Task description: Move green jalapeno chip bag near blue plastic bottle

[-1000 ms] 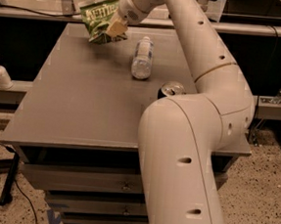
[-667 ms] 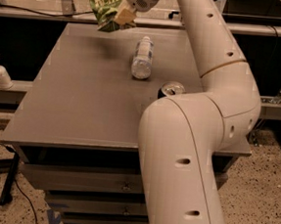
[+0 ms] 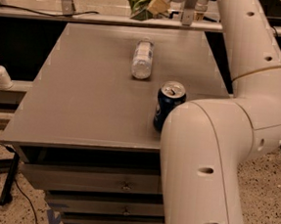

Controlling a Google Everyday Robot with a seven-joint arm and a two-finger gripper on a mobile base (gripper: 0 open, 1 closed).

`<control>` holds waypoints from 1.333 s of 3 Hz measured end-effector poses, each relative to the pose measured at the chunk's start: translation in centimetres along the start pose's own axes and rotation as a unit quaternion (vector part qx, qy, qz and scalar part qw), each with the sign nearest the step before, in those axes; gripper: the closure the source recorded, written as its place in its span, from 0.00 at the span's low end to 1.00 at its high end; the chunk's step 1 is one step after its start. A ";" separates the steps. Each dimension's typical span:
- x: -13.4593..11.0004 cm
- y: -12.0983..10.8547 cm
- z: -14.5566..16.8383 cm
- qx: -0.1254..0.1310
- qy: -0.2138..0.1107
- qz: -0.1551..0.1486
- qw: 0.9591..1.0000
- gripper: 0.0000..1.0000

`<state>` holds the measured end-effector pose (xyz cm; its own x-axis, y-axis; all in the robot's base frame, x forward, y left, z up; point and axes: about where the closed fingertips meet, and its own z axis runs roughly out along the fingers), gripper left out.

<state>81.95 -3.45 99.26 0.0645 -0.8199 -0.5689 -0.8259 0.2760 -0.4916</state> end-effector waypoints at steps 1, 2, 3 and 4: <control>3.5 -1.2 -3.2 0.019 0.014 0.019 1.000 1.00; 7.1 -1.0 -5.3 0.017 0.023 0.042 0.999 1.00; 9.4 0.5 -6.2 -0.007 0.024 0.055 0.998 1.00; 10.3 3.0 -5.4 -0.049 0.015 0.053 0.997 1.00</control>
Offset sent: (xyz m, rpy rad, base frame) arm -0.0431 -0.1408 -0.0076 0.0242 0.0597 -0.1510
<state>77.08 -13.79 95.47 -0.0410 -0.8036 -0.5937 -0.8785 0.3120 -0.3617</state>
